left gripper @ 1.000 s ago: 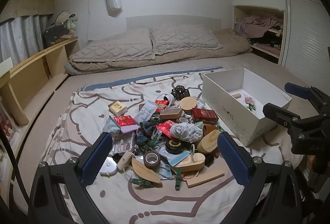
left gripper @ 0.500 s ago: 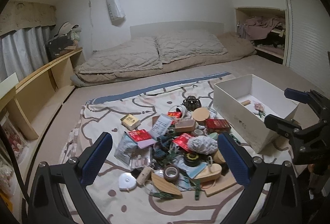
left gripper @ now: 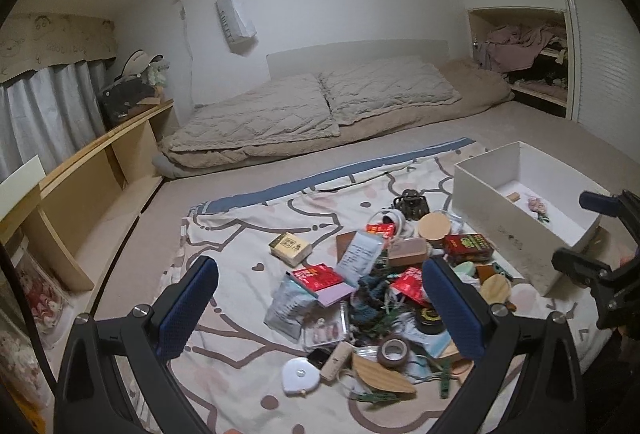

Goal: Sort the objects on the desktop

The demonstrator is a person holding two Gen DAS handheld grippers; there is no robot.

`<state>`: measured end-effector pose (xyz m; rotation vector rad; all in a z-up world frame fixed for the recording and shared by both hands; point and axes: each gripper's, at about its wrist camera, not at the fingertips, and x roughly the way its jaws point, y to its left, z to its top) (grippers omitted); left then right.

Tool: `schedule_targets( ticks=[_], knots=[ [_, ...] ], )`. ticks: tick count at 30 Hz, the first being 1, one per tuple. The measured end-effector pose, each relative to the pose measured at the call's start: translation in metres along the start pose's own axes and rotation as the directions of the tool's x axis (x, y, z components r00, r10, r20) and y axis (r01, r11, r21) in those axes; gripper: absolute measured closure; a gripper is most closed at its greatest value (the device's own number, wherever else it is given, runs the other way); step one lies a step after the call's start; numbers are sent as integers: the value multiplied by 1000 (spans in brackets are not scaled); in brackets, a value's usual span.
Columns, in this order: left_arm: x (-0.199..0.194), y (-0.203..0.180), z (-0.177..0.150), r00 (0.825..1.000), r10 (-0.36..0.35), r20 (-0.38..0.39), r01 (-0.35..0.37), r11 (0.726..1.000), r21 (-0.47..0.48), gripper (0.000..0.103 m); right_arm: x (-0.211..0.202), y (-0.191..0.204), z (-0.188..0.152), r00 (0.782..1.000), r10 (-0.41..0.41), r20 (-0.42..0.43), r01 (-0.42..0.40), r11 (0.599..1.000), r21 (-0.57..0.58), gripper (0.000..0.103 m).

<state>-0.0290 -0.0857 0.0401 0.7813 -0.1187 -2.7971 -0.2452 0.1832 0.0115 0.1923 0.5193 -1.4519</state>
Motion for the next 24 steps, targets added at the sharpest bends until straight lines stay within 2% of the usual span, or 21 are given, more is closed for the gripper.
schedule_targets(
  ticks=[5,12,20,24],
  knots=[
    [18,9,-7,999,38,-27,-38,999,26,1,17,8,-13,999,11,-45,-11,1000,-3,0],
    [42,18,-21,996,32,-86,-29,999,36,1,45,18,-43,987,17,-157,-20,1000,-12,0],
    [67,27,-43,986,20,-167,-15,999,33,1,71,29,-87,954,28,-297,-33,999,-12,0],
    [79,31,-56,977,35,-210,-28,999,38,1,81,33,-102,940,21,-341,-27,1000,-14,0]
  ],
)
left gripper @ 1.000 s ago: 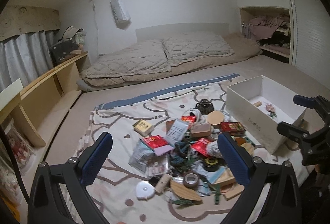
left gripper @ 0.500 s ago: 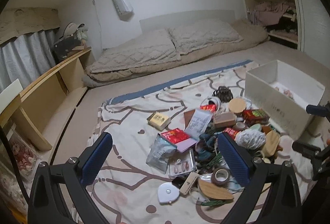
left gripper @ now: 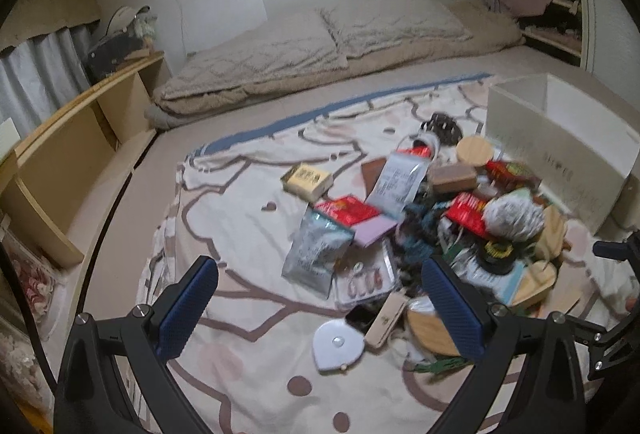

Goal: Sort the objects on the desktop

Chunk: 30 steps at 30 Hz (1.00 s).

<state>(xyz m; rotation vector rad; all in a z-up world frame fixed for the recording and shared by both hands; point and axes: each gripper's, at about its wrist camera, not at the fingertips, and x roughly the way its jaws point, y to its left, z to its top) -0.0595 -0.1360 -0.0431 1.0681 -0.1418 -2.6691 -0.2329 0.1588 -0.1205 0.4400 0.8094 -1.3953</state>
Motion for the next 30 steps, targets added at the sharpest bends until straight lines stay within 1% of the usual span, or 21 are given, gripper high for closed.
schedule_targets(
  ticks=[3,7,13,17,19,23,26,30],
  knots=[
    [13,5,-10,998,-5,-57,4,1000,-14,1,11,1,-7,999,6,-39,-6,1000,15,0],
    [25,8,-23,991,-43,-123,38,998,-44,1,22,3,-14,997,13,-76,-10,999,42,0],
    [34,-5,-35,970,-130,-204,118,991,-69,1,37,4,-24,994,-6,-107,11,999,44,0],
    [39,-22,-40,955,-165,-248,158,986,-47,1,39,5,-31,997,-12,-79,15,999,42,0],
    [43,-30,-44,943,-188,-274,183,982,-45,1,39,6,-32,997,-17,-69,20,999,38,0],
    [50,-46,-53,922,-213,-322,215,976,-30,1,38,9,-36,999,-34,-41,35,999,21,0],
    [53,-59,-61,907,-225,-356,239,971,-5,1,38,8,-37,999,-35,-27,35,999,22,0],
    [60,-72,-71,888,-228,-399,251,968,7,1,38,10,-38,999,-43,-14,43,999,21,0]
  ],
)
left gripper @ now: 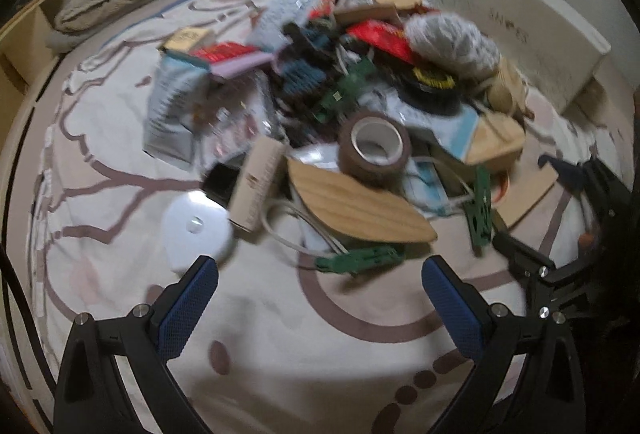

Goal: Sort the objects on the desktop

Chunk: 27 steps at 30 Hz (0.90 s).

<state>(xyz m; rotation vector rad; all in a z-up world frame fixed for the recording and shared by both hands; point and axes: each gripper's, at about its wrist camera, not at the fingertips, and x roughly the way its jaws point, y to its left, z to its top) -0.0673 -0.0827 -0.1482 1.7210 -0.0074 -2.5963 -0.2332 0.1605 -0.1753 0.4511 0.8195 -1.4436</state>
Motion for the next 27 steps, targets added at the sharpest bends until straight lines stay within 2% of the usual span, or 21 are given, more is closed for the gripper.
schedule_targets(
  ticks=[8,20,27],
  knots=[
    [25,-10,-10,997,-4,-75,3,1000,-9,1,3,-2,-1,1000,7,0,-7,1000,6,0],
    [34,-5,-14,996,-31,-81,25,997,-77,0,6,-4,1,999,20,-26,-20,1000,19,0],
    [35,-7,-17,997,-21,-73,15,997,-82,0,1,-3,2,997,42,-66,-38,997,70,0]
  ],
)
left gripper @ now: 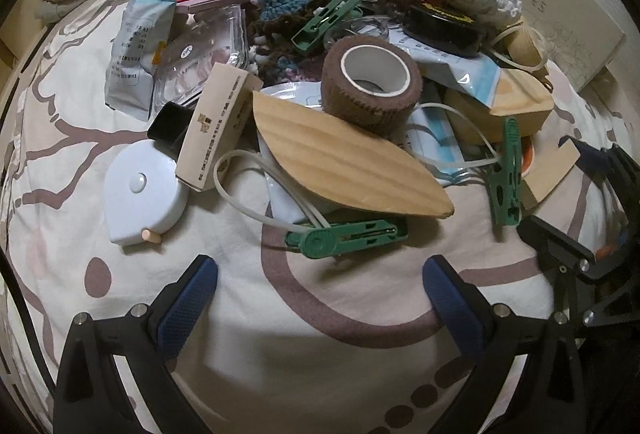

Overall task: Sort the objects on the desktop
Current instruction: 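Lift the wooden stick with the right tool while the left tool grasps a green clothespin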

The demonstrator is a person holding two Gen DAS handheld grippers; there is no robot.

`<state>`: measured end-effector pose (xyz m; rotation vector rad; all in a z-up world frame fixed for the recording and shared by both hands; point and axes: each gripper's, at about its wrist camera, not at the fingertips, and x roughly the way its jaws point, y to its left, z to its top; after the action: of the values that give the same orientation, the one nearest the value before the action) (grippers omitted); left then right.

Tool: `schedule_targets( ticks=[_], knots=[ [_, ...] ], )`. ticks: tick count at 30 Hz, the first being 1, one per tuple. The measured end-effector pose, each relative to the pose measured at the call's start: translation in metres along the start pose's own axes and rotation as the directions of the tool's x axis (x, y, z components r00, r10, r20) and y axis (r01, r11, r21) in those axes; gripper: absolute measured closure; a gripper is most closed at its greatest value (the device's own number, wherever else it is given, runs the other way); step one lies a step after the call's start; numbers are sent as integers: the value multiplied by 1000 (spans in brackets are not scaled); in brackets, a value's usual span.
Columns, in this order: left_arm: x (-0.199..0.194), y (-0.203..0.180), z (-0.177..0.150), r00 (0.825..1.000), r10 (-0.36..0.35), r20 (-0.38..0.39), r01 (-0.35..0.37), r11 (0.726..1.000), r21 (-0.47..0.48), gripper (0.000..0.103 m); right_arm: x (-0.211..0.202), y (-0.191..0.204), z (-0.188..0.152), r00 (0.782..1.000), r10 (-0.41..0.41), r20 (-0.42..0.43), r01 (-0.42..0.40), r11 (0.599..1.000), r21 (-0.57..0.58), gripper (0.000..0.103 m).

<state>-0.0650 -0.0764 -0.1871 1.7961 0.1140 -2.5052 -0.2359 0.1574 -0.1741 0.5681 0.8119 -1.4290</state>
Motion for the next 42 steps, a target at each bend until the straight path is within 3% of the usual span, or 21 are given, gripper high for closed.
schedule_targets(
  ticks=[8,12,24,34,42],
  knots=[
    [-10,8,1,999,-41,31,44,995,-85,2,-1,1,-4,1000,5,10,-5,1000,11,0],
    [-16,12,2,996,-54,66,61,991,-119,13,-1,-1,-5,1000,9,12,-9,1000,16,0],
    [-21,-9,11,993,-81,87,89,992,-93,48,-1,0,-4,1000,8,14,-9,1000,21,0],
    [-25,0,12,991,-95,94,105,989,-107,48,-4,-7,-2,999,43,-2,-43,998,43,0],
    [-36,-2,10,993,-74,96,84,991,-104,48,-5,-19,9,994,103,-36,-96,982,165,0]
  ],
)
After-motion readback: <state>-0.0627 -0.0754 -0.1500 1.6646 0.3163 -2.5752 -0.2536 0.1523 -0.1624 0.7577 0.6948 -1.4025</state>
